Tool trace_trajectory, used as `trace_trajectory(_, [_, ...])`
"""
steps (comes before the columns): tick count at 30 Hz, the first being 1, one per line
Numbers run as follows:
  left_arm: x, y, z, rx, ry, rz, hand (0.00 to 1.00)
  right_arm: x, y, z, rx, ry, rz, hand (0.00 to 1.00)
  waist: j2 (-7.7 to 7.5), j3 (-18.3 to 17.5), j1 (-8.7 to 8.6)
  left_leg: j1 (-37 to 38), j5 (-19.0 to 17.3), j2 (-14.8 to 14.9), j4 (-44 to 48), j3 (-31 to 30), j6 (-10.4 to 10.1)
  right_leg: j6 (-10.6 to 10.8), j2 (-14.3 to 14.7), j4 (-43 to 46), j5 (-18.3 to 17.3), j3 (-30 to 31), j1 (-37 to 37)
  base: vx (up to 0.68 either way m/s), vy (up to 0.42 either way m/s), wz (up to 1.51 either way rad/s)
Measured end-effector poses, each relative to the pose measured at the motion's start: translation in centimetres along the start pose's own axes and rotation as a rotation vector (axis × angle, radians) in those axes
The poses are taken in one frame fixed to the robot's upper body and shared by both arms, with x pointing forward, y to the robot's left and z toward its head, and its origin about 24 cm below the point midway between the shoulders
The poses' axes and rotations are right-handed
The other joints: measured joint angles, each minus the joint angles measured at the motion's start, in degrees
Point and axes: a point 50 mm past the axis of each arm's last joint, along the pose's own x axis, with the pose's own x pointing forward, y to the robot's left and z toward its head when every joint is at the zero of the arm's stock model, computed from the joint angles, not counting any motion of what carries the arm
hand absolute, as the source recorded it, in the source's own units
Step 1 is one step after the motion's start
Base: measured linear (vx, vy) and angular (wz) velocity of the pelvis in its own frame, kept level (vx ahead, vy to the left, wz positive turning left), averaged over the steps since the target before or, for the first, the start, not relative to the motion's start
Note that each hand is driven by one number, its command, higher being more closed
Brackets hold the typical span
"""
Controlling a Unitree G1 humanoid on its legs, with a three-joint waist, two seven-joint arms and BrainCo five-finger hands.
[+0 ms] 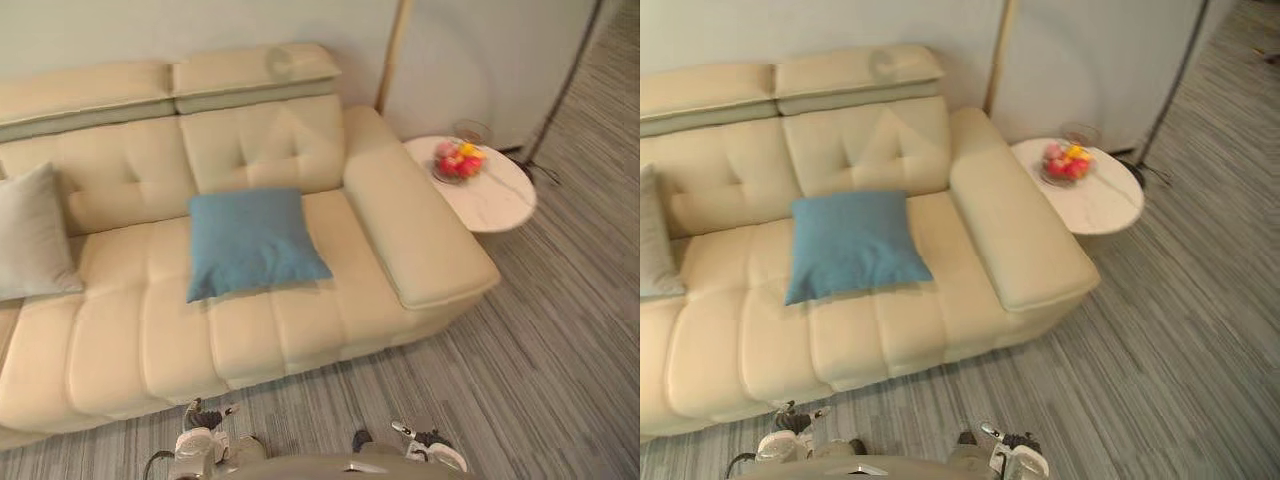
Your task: Pick up cushions and gather them together orderly.
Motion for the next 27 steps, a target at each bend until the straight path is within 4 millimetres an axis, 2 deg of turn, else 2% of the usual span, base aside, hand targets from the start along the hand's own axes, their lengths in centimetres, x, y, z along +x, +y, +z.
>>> trace_trajectory(1, [0.0, 0.0, -0.1, 0.001, 0.003, 0.001, 0.0, 0.0, 0.3, 0.3, -0.008, -0.011, 0.01, 0.0, -0.01, 0.0, -0.06, 0.0, 0.0, 0.5, 0.0, 1.7, 0.0, -0.5, 0.8, -0.1, 1.2, -0.1, -1.1, 0.14, 0.015, -1.65])
trace_trajectory(2, [0.0, -0.2, 0.2, -0.001, -0.003, -0.004, 0.0, 0.0, 0.6, 0.7, -0.017, -0.022, 0.02, 0.0, -0.06, -0.1, -0.12, -0.1, 0.0, 1.1, 0.0, 3.8, 0.0, -1.8, 2.2, 0.1, 3.2, -1.3, -2.8, 0.09, -0.008, -1.61])
trace_trajectory(3, [0.0, -0.4, 0.5, -0.003, -0.009, -0.009, 0.0, 0.0, 1.1, 1.1, -0.031, -0.036, 0.035, 0.0, 0.0, -0.1, 0.13, 0.1, 0.4, 2.0, 0.2, 6.7, 0.7, -4.7, 3.0, -0.6, 5.7, -6.0, -3.9, 0.11, -0.064, -1.73])
trace_trajectory(4, [0.0, -0.6, 0.5, -0.005, -0.012, -0.014, 0.0, 0.1, 1.2, 1.6, -0.032, -0.052, 0.04, 0.0, 0.26, 0.0, 0.21, 1.2, 0.5, 2.9, 0.0, 8.6, 0.8, -7.3, 2.7, -1.0, 4.1, -12.9, -3.8, 0.09, -0.102, -1.43])
trace_trajectory(5, [0.0, -0.7, 0.7, -0.003, -0.018, -0.018, 0.0, 0.1, 1.3, 1.7, -0.03, -0.055, 0.04, 0.0, 0.19, 0.1, 0.06, 2.1, 0.4, 2.7, -0.3, 9.3, 0.7, -10.8, 1.5, 1.3, 0.3, -20.0, -4.1, 0.11, -0.159, -1.14])
trace_trajectory(6, [-0.1, -1.0, 0.7, 0.01, -0.022, -0.029, 0.0, 0.1, 1.0, 1.2, -0.034, -0.038, 0.034, 0.0, -0.19, 0.0, -0.65, 3.6, 0.0, 2.2, 0.4, 12.2, 0.3, -10.7, -3.3, 7.1, -7.2, -34.4, -4.2, 0.14, -0.146, -1.03])
trace_trajectory(7, [-0.1, -1.0, 0.7, 0.024, -0.028, -0.034, 0.0, 0.1, 0.8, 1.1, -0.035, -0.038, 0.03, 0.0, -0.41, -0.2, -1.05, 4.5, -0.6, 2.2, 2.2, 14.4, -0.4, -12.0, -5.6, 10.2, -8.8, -44.5, -3.8, 0.15, -0.136, -1.23])
trace_trajectory(8, [-0.1, -1.0, 0.6, 0.027, -0.026, -0.033, 0.0, 0.0, 1.0, 1.1, -0.037, -0.037, 0.034, 0.0, -0.77, -0.4, -0.38, 5.2, -0.8, 2.5, 3.1, 16.2, -0.8, -14.0, -5.6, 10.4, -9.6, -48.5, -3.4, 0.18, -0.153, -1.51])
trace_trajectory(9, [-0.1, -0.8, 0.4, 0.032, -0.021, -0.029, 0.0, 0.0, 1.3, 1.1, -0.045, -0.04, 0.039, 0.0, -0.46, -0.6, 0.39, 6.3, -1.3, 3.5, 3.9, 18.8, -1.6, -15.0, -5.5, 10.3, -11.6, -52.3, -2.5, 0.14, -0.141, -1.34])
trace_trajectory(11, [-0.1, -1.2, 0.7, 0.065, -0.033, -0.05, 0.0, 0.2, 0.9, 1.5, -0.044, -0.046, 0.025, 0.0, 0.04, -0.3, -0.66, 7.1, -1.6, 3.2, 3.1, 20.2, -1.9, -13.1, -6.0, 13.1, -16.1, -53.1, -3.0, 0.15, -0.12, -0.89])
trace_trajectory(12, [-0.1, -1.2, 0.7, 0.084, -0.036, -0.054, 0.0, 0.2, 0.7, 1.4, -0.038, -0.041, 0.018, 0.0, 0.16, -0.3, -1.1, 7.9, -1.7, 3.0, 2.0, 20.2, -1.8, -12.3, -5.5, 13.9, -16.5, -52.5, -3.3, 0.16, -0.117, -0.64])
trace_trajectory(13, [0.0, -1.2, 0.8, 0.106, -0.033, -0.061, 0.0, 0.2, 0.5, 1.0, -0.031, -0.023, 0.011, 0.0, 0.06, -0.4, -1.57, 8.7, -1.4, 3.9, 3.2, 20.5, -1.9, -12.2, -3.7, 13.8, -16.9, -50.4, -3.4, 0.17, -0.132, -0.67])
trace_trajectory(14, [0.0, -1.3, 0.5, 0.111, -0.021, -0.068, 0.0, 0.2, 0.5, 0.6, -0.035, -0.005, 0.01, 0.0, -0.05, -0.4, -1.5, 7.0, -1.3, 6.2, 9.0, 20.5, -1.9, -12.4, -2.4, 13.0, -16.7, -48.8, -2.9, 0.15, -0.124, -0.94])
trace_trajectory(15, [0.0, -1.3, 0.7, 0.104, -0.024, -0.075, 0.0, 0.2, 0.5, 0.5, -0.035, -0.002, 0.01, 0.0, 0.1, -0.2, -1.38, 3.5, -0.2, 10.9, 21.6, 18.6, -0.9, -12.8, -0.2, 11.4, -16.5, -46.5, -1.3, 0.13, -0.103, -0.88])
trace_trajectory(16, [0.1, -1.3, 0.8, 0.097, -0.027, -0.074, 0.0, 0.3, 0.4, 0.4, -0.036, 0.002, 0.008, 0.0, 0.23, -0.1, -1.2, 1.9, -0.3, 12.6, 27.0, 16.9, -0.5, -12.9, 0.7, 10.9, -16.4, -45.5, -0.5, 0.16, -0.128, -1.0])
trace_trajectory(17, [0.1, -1.2, 1.1, 0.083, -0.037, -0.069, 0.0, 0.3, 0.3, 0.4, -0.037, 0.004, 0.004, 0.0, 0.7, 0.6, -0.86, -1.1, -0.9, 15.3, 36.9, 13.1, 1.3, -13.2, 2.6, 9.9, -16.0, -43.8, 2.1, 0.13, -0.116, -1.03])
trace_trajectory(18, [0.1, -1.2, 1.4, 0.081, -0.05, -0.068, 0.0, 0.3, 0.2, 0.3, -0.033, 0.008, 0.002, 0.0, 0.8, 1.0, -0.56, -4.2, -1.4, 16.0, 43.0, 8.2, 1.6, -13.3, 3.9, 9.4, -16.0, -41.8, 4.3, 0.1, -0.09, -1.07])
trace_trajectory(19, [0.1, -1.2, 1.5, 0.083, -0.057, -0.071, 0.0, 0.2, 0.2, 0.2, -0.034, 0.01, 0.002, 0.0, 0.78, 1.1, -0.24, -6.3, -1.6, 15.8, 44.9, 5.5, 1.1, -13.0, 4.3, 8.8, -16.2, -41.0, 5.3, 0.03, -0.026, -1.03])
trace_trajectory(20, [0.1, -1.3, 1.8, 0.085, -0.071, -0.074, 0.0, 0.2, 0.3, 0.1, -0.035, 0.011, 0.004, 0.0, 0.45, 1.2, -0.16, -9.9, -2.2, 14.3, 45.4, 1.6, 0.4, -12.5, 5.2, 7.7, -16.5, -38.8, 6.5, 0.03, -0.023, -1.07])
trace_trajectory(21, [0.1, -1.2, 2.3, 0.076, -0.09, -0.073, 0.0, 0.2, 0.5, 0.4, -0.031, 0.005, 0.008, 0.0, 0.16, 1.3, 0.25, -13.2, -3.3, 10.1, 39.5, -3.6, 0.1, -8.7, 5.6, 4.7, -17.8, -36.5, 8.2, 0.05, -0.006, -1.03])
trace_trajectory(22, [0.0, -1.5, 2.2, 0.067, -0.088, -0.081, 0.0, 0.2, 0.3, 0.3, -0.029, 0.008, 0.004, 0.0, 1.53, 1.1, 0.49, -13.7, -3.4, 9.1, 35.6, -6.3, 0.2, -6.0, 5.0, 5.4, -19.6, -36.5, 9.0, 0.1, 0.049, -1.25])
trace_trajectory(23, [-0.2, -2.1, 2.3, 0.036, -0.09, -0.089, 0.0, 0.4, -0.1, 0.8, -0.024, -0.006, -0.009, 0.0, 2.6, 1.2, 1.41, -14.7, -4.0, 8.7, 30.3, -8.7, -1.1, -12.8, 2.4, 14.8, -21.8, -34.9, 6.0, 0.11, 0.072, -1.35])
trace_trajectory(24, [-0.1, -1.7, 2.6, 0.021, -0.104, -0.077, 0.0, 0.4, 0.2, 1.3, -0.027, -0.026, 0.0, 0.0, 2.39, 1.9, 1.92, -15.7, -4.5, 6.6, 23.0, -15.8, -3.3, -7.6, 0.1, 18.5, -22.2, -28.8, 4.9, 0.13, 0.119, -1.26])
trace_trajectory(25, [-0.2, -2.1, 2.3, 0.02, -0.091, -0.089, 0.0, 0.5, -0.2, 1.6, -0.025, -0.036, -0.013, 0.0, 3.03, 1.6, 1.73, -15.9, -4.3, 5.8, 20.5, -19.0, -3.8, -7.7, 0.4, 17.9, -22.1, -28.7, 5.3, 0.13, 0.156, -1.16])
trace_trajectory(26, [-0.5, -2.8, 1.9, 0.001, -0.07, -0.108, 0.0, 0.6, -0.2, 2.1, -0.028, -0.049, -0.013, 0.0, 3.42, 1.2, 1.91, -15.3, -3.3, 3.0, 14.4, -24.6, -4.3, -7.3, 1.0, 17.2, -21.6, -26.6, 5.1, 0.15, 0.186, -0.97])
trace_trajectory(27, [-0.5, -2.6, 1.7, -0.007, -0.063, -0.106, 0.0, 0.5, 0.2, 2.0, -0.028, -0.047, -0.003, 0.0, 2.97, 1.1, 1.81, -14.8, -0.5, 1.4, 11.7, -26.3, -1.8, -6.6, 1.6, 15.9, -20.9, -24.3, 5.6, 0.14, 0.154, -1.07])
